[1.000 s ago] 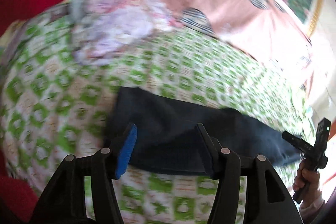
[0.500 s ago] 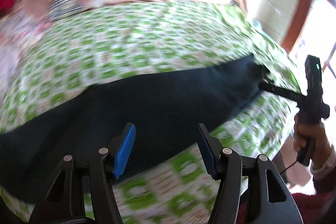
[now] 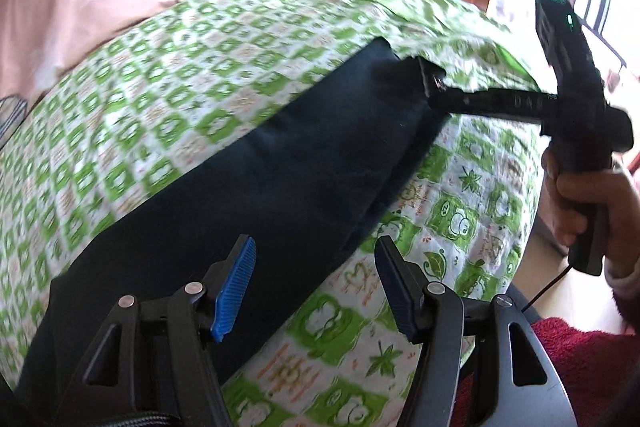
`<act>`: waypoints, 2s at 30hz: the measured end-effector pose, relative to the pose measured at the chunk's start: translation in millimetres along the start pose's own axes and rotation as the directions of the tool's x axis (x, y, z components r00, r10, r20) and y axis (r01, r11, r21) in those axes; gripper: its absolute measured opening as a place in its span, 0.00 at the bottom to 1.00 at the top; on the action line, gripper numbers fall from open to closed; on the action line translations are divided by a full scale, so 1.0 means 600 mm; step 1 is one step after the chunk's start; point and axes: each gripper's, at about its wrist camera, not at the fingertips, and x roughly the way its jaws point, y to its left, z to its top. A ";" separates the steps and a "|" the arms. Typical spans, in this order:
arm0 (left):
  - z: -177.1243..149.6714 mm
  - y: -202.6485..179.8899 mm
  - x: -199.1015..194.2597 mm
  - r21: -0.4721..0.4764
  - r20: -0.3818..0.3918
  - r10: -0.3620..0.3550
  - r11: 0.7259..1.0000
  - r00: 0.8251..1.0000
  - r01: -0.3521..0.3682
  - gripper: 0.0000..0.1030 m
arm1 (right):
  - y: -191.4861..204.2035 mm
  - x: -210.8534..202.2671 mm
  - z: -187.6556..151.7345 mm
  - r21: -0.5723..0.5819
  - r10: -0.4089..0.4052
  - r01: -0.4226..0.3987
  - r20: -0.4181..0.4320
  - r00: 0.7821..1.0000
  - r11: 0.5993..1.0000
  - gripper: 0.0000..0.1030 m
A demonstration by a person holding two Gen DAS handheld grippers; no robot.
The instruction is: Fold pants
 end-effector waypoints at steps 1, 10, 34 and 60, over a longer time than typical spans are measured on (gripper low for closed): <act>0.001 -0.003 0.005 0.008 -0.006 -0.002 1.000 1.000 0.002 0.61 | -0.004 0.003 0.002 0.011 0.003 -0.003 0.001 1.000 1.000 0.35; 0.002 0.000 0.064 0.035 -0.111 0.049 0.998 0.993 -0.045 0.31 | -0.024 0.017 0.005 0.068 0.050 -0.052 0.031 0.998 0.996 0.35; 0.062 0.011 0.010 -0.007 -0.037 -0.088 0.996 0.995 0.088 0.48 | -0.071 -0.043 -0.002 0.153 0.016 -0.028 0.076 0.997 0.988 0.44; 0.285 -0.040 0.255 0.067 -0.227 -0.270 0.954 0.936 0.291 0.45 | -0.111 0.009 -0.010 0.229 0.132 -0.151 0.095 0.987 0.962 0.10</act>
